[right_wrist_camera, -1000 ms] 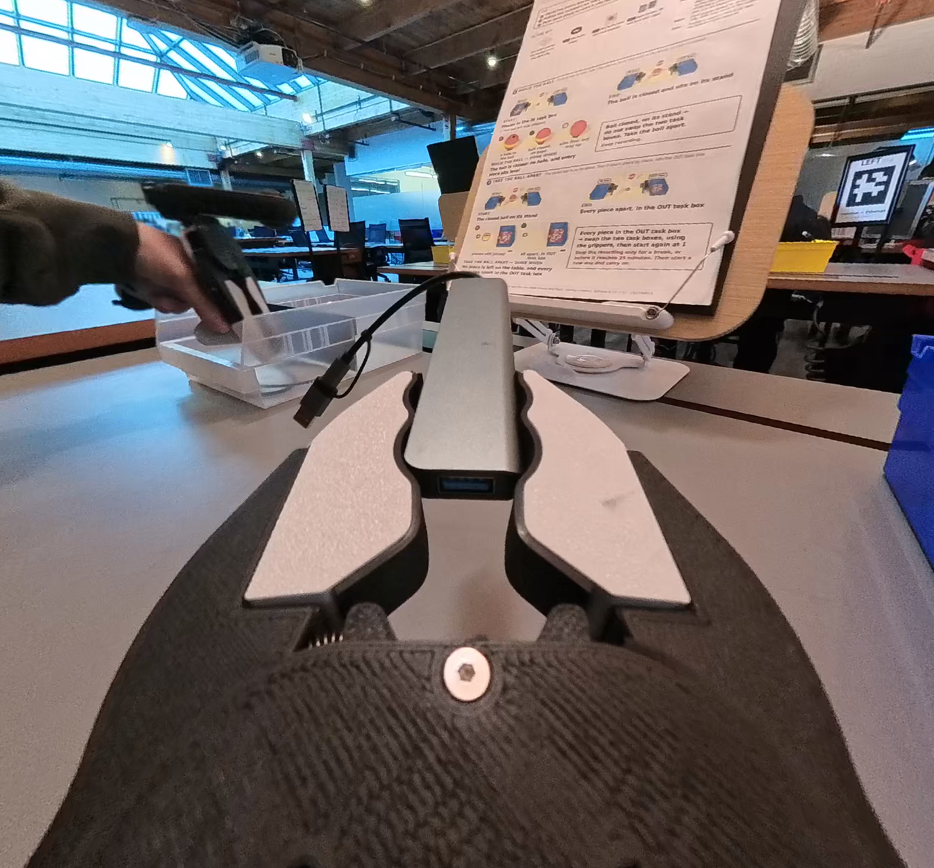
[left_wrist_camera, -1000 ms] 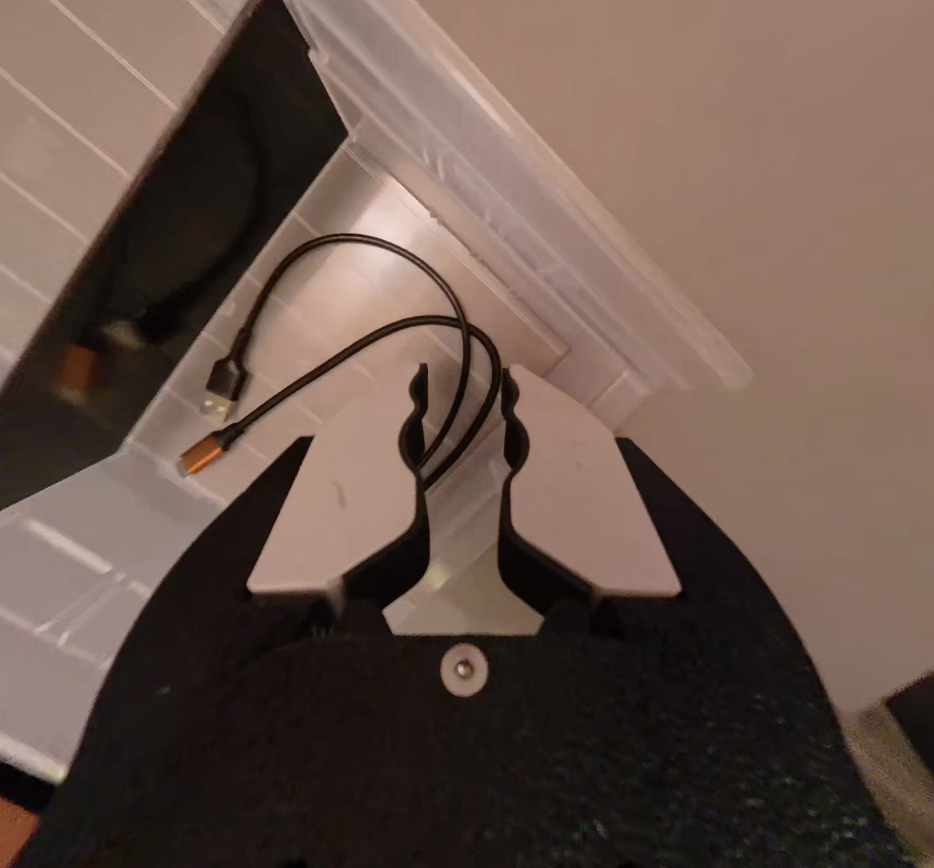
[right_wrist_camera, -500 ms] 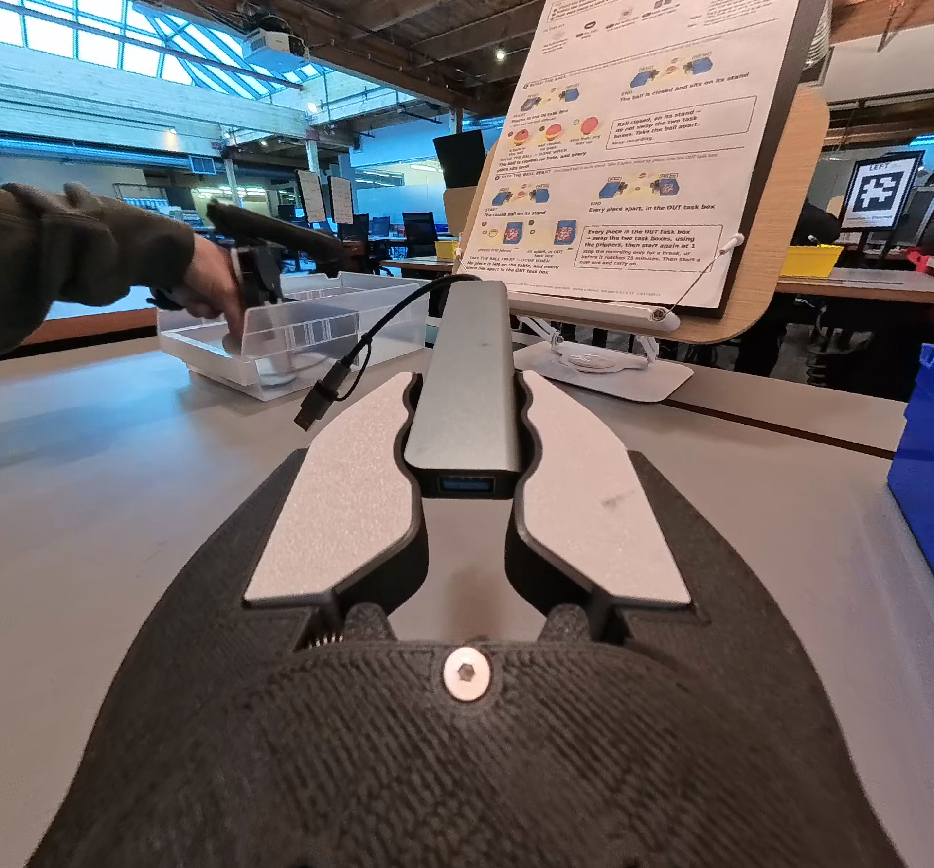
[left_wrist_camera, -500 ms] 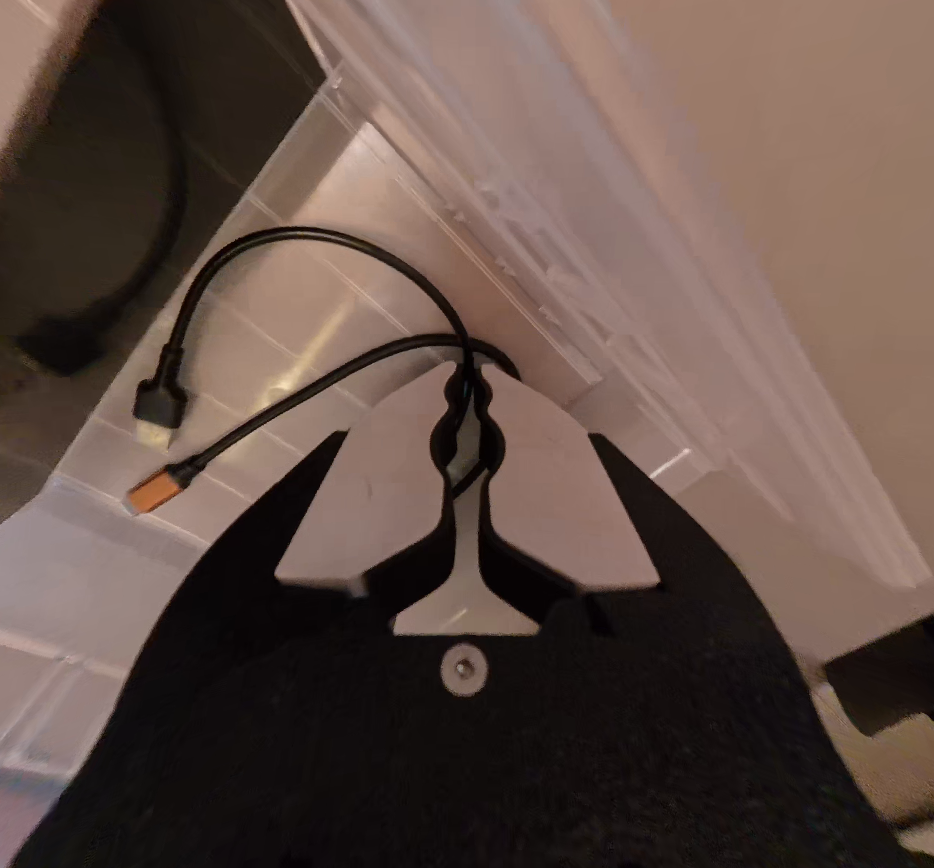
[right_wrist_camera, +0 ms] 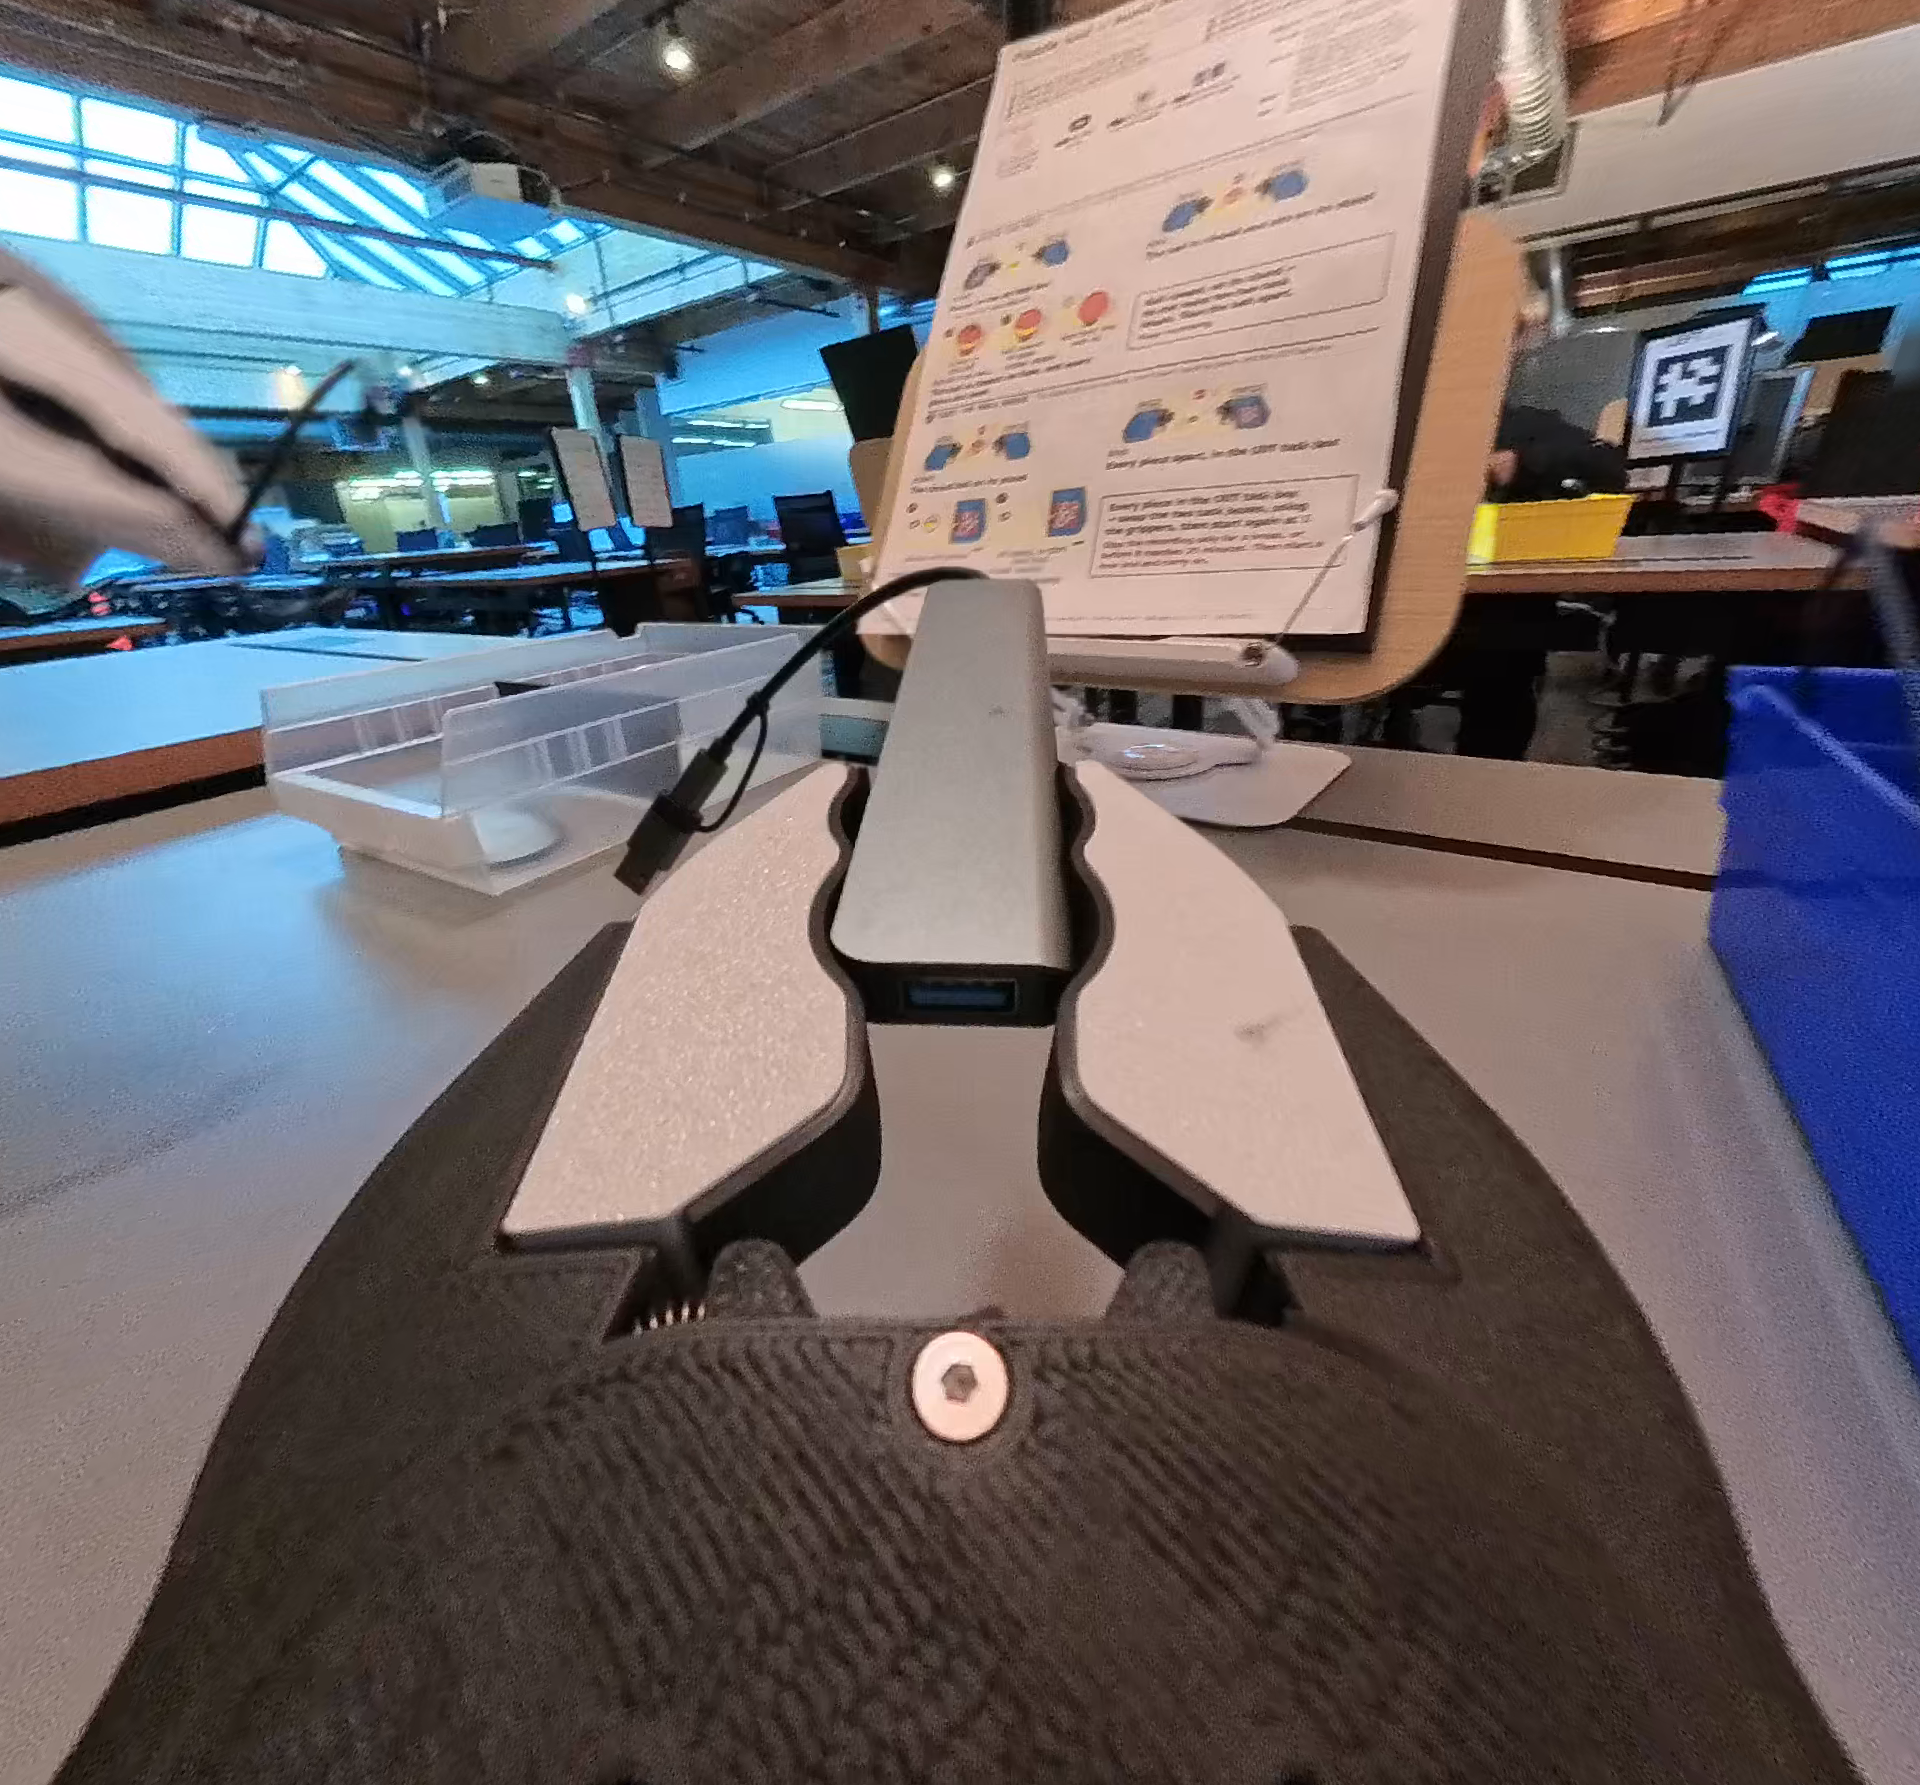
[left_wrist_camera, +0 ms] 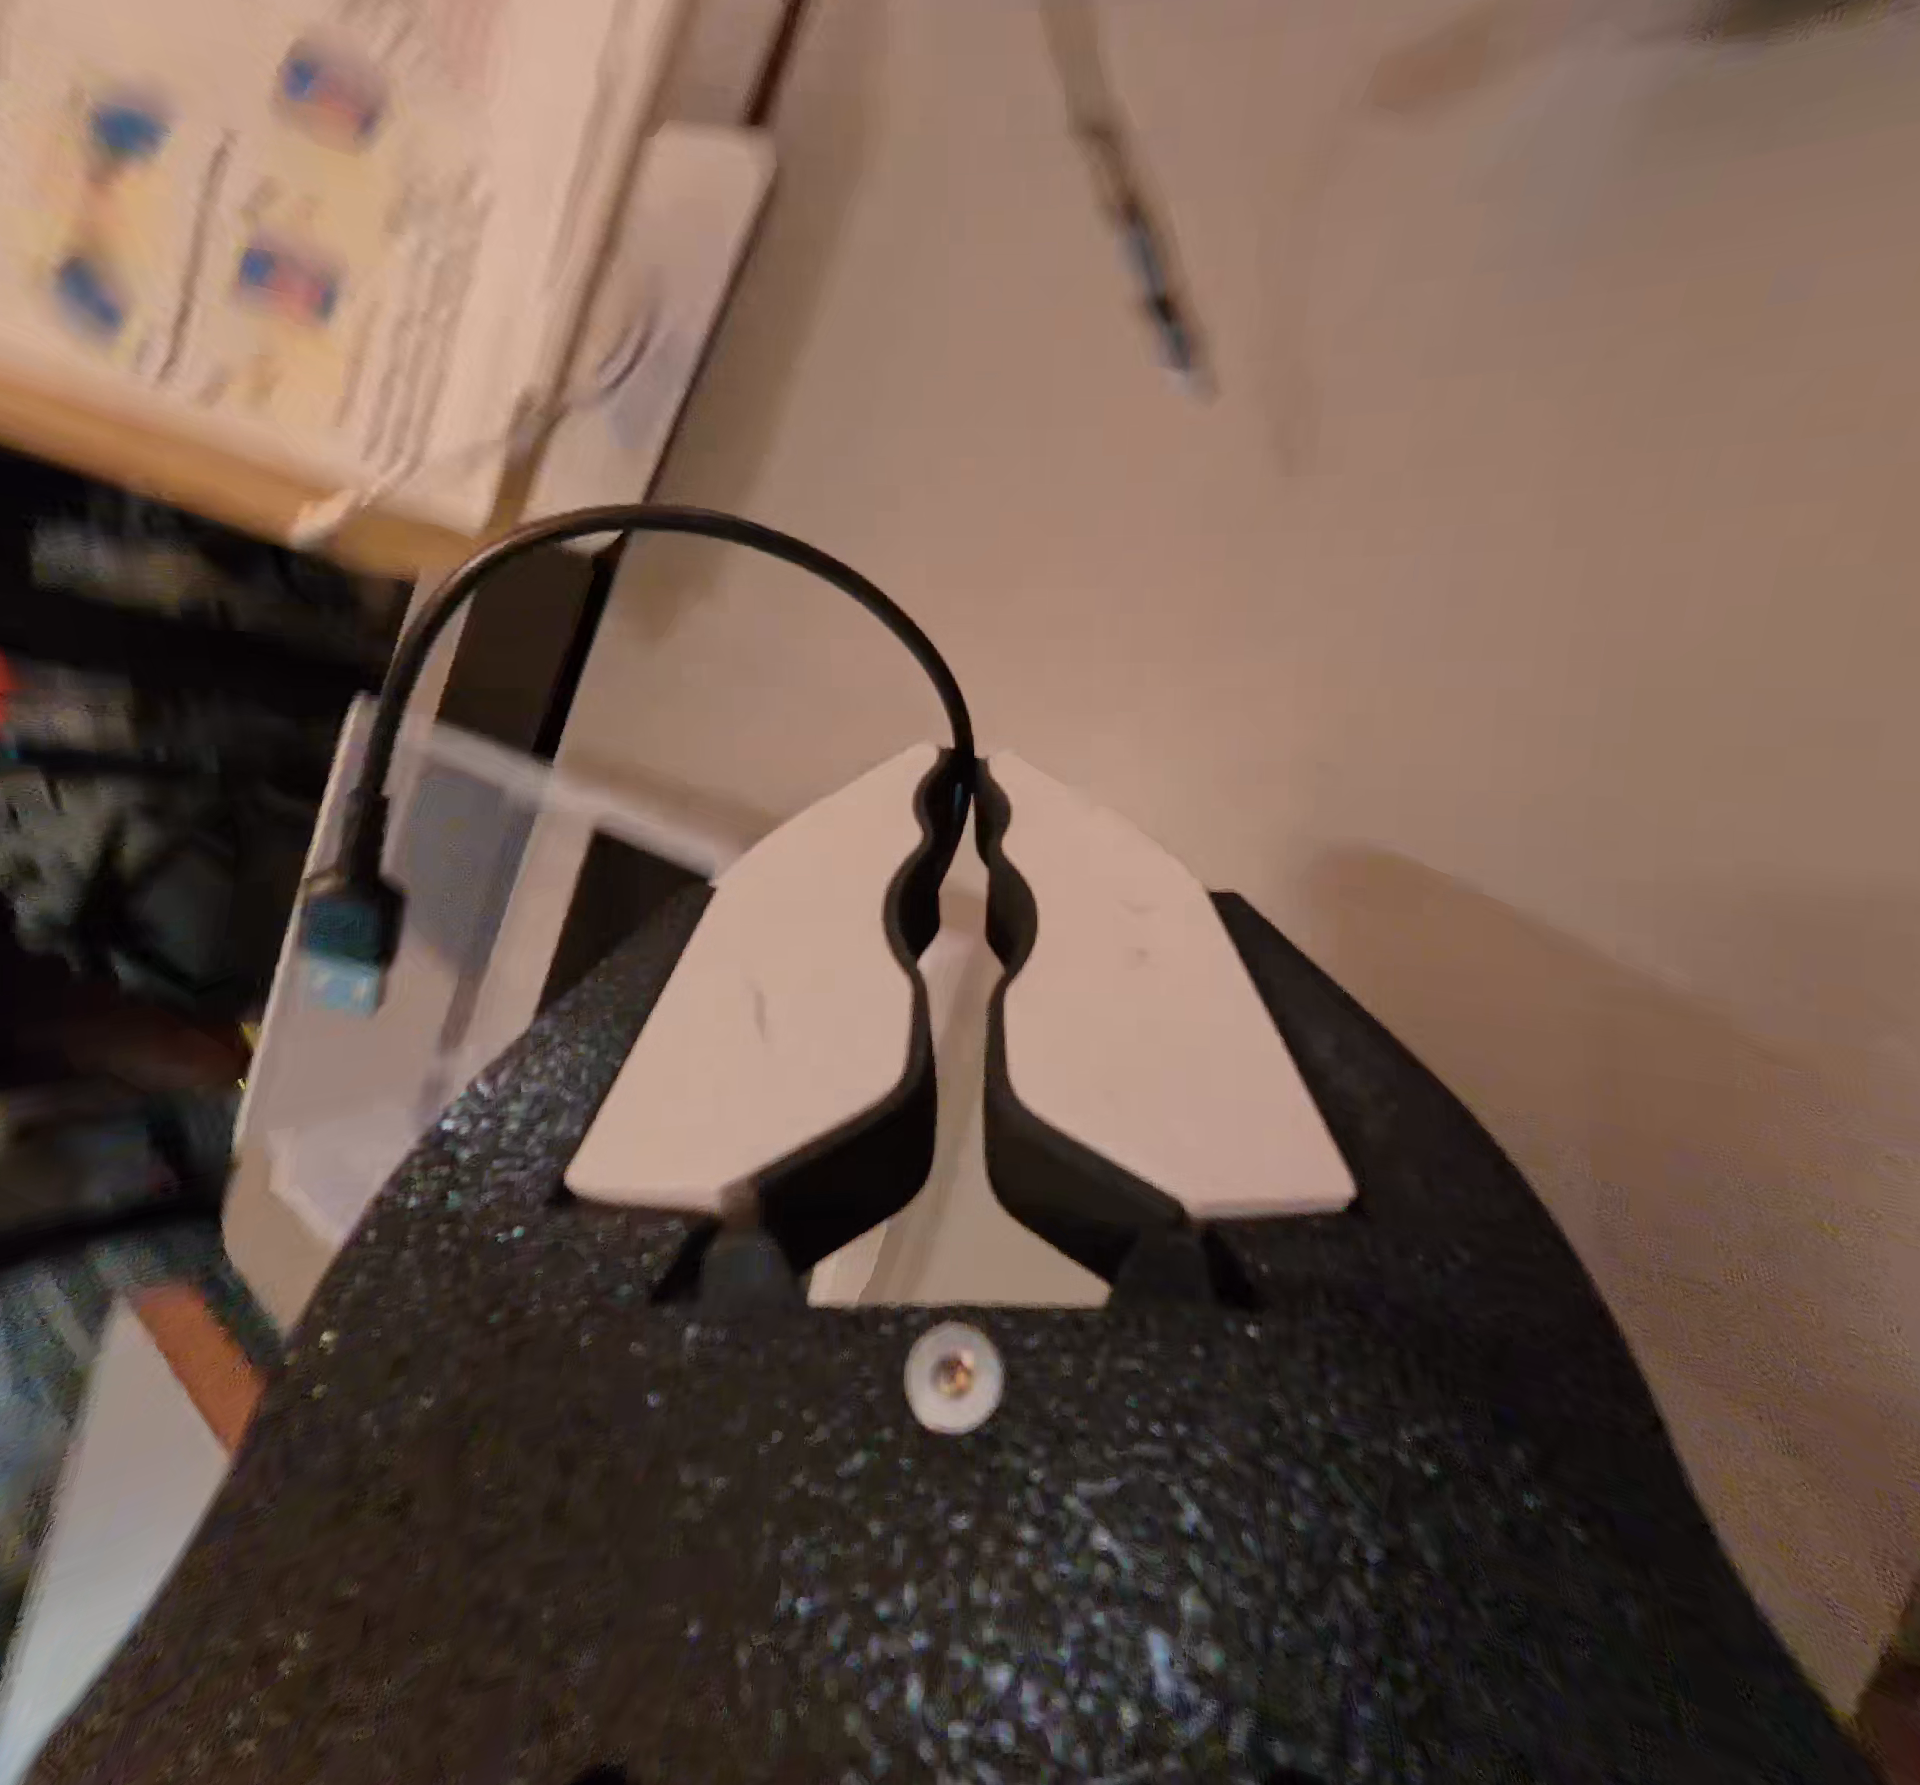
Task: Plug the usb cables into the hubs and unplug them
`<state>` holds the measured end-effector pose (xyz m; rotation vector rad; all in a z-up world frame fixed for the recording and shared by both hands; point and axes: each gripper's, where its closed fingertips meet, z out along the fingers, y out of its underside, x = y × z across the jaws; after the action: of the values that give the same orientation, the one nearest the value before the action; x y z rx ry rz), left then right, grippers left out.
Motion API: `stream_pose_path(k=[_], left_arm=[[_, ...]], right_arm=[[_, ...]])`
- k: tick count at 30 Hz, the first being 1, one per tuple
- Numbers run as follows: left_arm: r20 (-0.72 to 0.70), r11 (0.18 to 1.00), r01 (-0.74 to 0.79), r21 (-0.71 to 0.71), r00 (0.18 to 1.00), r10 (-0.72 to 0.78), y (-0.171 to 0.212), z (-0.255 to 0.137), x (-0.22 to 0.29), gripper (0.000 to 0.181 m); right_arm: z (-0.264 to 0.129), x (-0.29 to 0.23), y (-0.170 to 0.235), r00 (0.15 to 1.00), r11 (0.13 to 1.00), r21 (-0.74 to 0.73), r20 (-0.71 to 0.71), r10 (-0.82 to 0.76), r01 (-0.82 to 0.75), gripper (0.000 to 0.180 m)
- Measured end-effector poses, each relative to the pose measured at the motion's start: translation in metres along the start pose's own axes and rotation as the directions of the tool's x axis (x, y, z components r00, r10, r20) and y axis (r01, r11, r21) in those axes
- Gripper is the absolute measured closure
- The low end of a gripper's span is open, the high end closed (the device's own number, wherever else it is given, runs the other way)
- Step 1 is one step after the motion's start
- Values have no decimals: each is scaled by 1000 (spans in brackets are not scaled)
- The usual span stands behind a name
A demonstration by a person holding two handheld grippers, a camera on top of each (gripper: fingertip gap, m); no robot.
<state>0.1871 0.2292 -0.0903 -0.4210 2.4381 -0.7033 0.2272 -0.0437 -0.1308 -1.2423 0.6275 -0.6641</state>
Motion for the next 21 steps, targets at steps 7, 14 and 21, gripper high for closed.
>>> stream_pose_path(k=[7, 14, 21], left_arm=[[-149, 903, -419, 98, 891, 429, -4, 70, 167, 179], [-183, 888, -418, 192, 873, 451, 14, 86, 205, 179], [-218, 970, -208, 128, 948, 232, 25, 83, 203, 175]], right_arm=[[-21, 38, -13, 997, 1000, 20, -71, 4, -2, 145], [-22, 32, -7, 1000, 1000, -8, -2, -22, 22, 145], [-17, 18, 0, 996, 997, -28, 55, -64, 65, 145]])
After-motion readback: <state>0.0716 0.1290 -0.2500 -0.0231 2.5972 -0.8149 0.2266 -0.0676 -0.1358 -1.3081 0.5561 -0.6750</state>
